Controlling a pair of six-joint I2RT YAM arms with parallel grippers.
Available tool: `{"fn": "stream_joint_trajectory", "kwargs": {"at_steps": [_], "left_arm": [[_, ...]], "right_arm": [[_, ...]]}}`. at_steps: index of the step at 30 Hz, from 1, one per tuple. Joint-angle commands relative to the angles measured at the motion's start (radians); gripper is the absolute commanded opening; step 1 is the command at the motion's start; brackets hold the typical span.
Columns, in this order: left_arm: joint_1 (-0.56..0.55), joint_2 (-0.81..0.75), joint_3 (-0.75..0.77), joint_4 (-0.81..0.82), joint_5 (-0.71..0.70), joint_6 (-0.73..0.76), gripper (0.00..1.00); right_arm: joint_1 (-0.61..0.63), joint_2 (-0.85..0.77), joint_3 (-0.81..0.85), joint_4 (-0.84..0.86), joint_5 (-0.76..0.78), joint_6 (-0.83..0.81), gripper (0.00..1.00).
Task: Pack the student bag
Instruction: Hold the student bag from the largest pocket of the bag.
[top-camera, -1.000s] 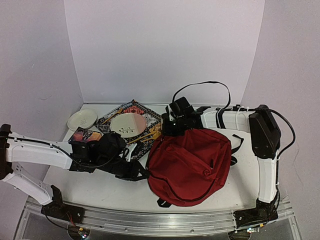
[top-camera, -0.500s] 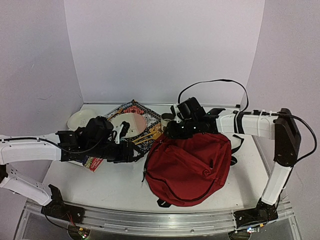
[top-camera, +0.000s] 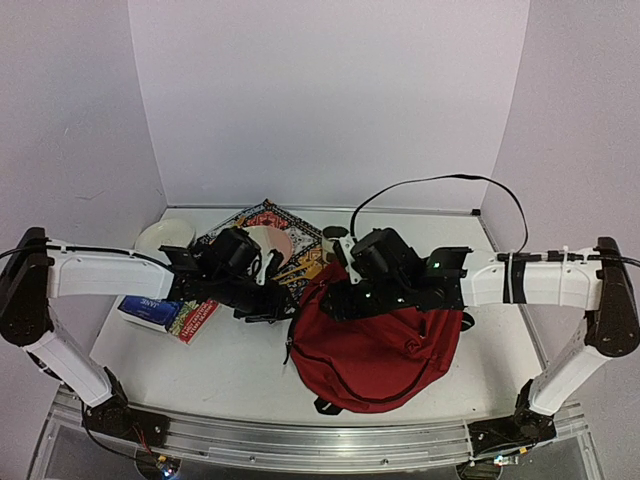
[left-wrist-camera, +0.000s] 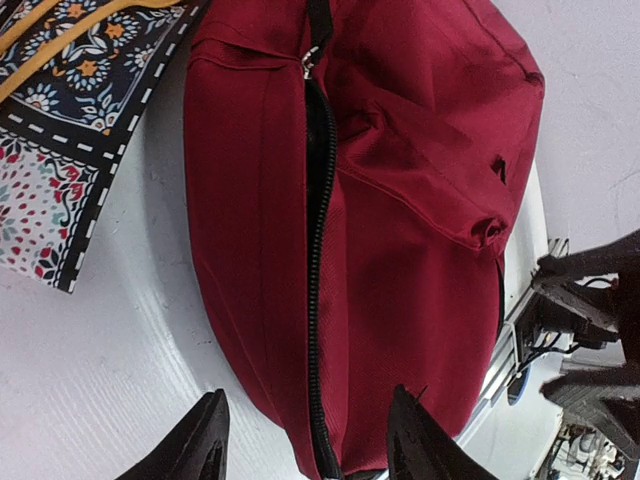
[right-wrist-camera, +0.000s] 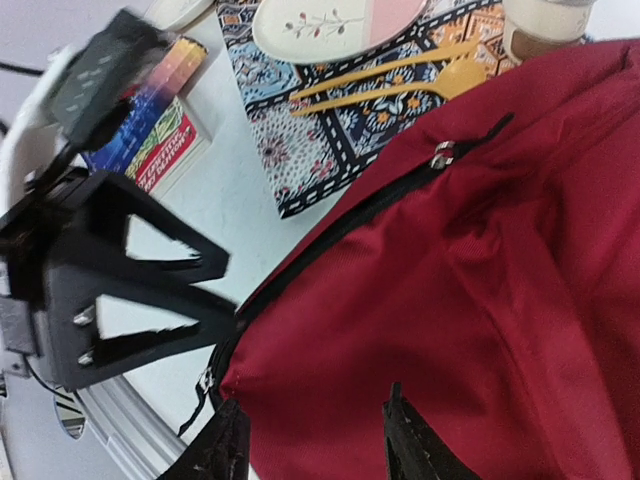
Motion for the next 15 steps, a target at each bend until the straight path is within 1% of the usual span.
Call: {"fn": "stream_joint_trajectory", "kwargs": {"at_steps": [1,3,6,10,12,15], "left_arm": [[0.003,0.073,0.092,0.037,0.064,0.022,0.43],[0.003,0.099,0.102,0.044,0.080,0.016,0.35],[0.003,0.114,0.109,0.057,0.098,0.003,0.18],[0.002,0.118,0.111,0.081,0.115,-0.022,0.03],[0.003,0.120,0.110,0.094,0.122,-0.039,0.00],[0.002,0.117,0.092,0.144,0.135,-0.093,0.00]], "right_arm": [[0.068,-0.014,-0.005,-0.019,0.021,0.065,0.45],[0.094,-0.004,0.006,-0.012,0.020,0.087,0.45],[0.138,0.013,0.019,0.011,0.027,0.125,0.45],[0.181,0.049,0.020,0.056,0.031,0.195,0.45],[0.198,0.072,0.021,0.084,0.028,0.223,0.45],[0.218,0.109,0.028,0.110,0.032,0.262,0.45]]}}
